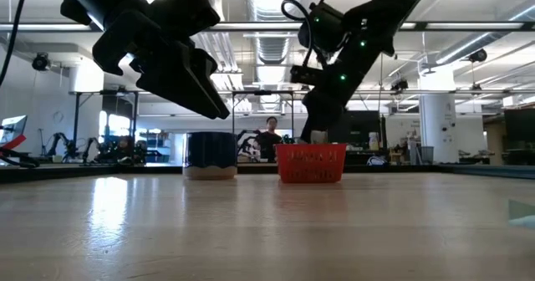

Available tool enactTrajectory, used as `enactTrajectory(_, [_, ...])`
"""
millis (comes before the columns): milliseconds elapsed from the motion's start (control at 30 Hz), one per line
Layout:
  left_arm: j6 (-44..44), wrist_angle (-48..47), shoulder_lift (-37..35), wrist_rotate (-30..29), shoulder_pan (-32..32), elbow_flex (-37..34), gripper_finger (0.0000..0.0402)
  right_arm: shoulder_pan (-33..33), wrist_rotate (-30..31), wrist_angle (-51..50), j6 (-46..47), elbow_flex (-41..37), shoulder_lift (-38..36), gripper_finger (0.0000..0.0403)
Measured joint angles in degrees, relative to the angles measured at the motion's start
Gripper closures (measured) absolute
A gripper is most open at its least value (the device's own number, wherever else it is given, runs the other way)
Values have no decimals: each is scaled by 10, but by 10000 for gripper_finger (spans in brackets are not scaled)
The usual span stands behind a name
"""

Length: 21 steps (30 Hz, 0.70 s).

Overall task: Pick and place items into bin
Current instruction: Put the green stevia packet into the red bin

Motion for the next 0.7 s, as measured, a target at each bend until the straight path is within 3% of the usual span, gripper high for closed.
enactTrajectory(400, [-1,0,0,0,0,0,242,1,-13,-28,5,0,-15,254])
enactTrajectory(700, [-2,0,0,0,0,0,242,40,-35,-70,-5,0,-114,225])
